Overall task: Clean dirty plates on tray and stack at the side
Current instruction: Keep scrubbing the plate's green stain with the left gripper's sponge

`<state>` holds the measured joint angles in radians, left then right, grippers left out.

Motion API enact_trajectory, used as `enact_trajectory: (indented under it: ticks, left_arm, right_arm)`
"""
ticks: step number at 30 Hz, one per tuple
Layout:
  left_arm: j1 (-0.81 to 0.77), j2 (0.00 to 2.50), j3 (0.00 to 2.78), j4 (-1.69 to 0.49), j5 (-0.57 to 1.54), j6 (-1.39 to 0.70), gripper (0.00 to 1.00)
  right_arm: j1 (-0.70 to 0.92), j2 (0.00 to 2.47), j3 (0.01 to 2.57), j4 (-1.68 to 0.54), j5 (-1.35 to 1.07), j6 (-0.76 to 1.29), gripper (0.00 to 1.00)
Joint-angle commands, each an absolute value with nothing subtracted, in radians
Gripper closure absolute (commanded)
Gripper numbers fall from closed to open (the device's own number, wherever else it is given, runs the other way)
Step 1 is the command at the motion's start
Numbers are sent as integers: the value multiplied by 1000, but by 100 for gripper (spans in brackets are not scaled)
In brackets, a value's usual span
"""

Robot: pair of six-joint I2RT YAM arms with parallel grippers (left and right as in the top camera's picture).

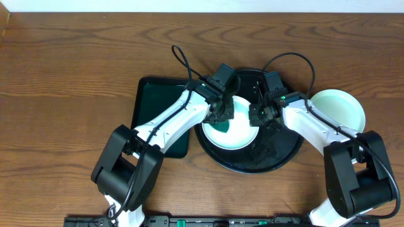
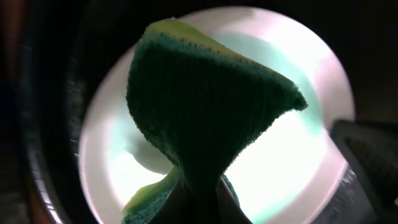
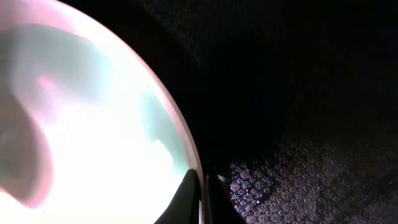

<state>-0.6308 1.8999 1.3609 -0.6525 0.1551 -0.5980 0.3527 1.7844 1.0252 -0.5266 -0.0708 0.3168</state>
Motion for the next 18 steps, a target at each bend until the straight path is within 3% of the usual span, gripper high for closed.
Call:
enact_trajectory:
  ticks: [1,11,18]
  left_arm:
    - [-627,1907,1348,-654,77,-581,92]
    - [-628,2044,1348,-645,97,-581,92]
    - [-628,2091,1348,-643,310,-574,92]
  right_arm:
    - [362,1767,1021,-523,-110,306,99]
    - [362,1767,1021,-523,-110,305,99]
    - [362,1767,1021,-523,-110,305,99]
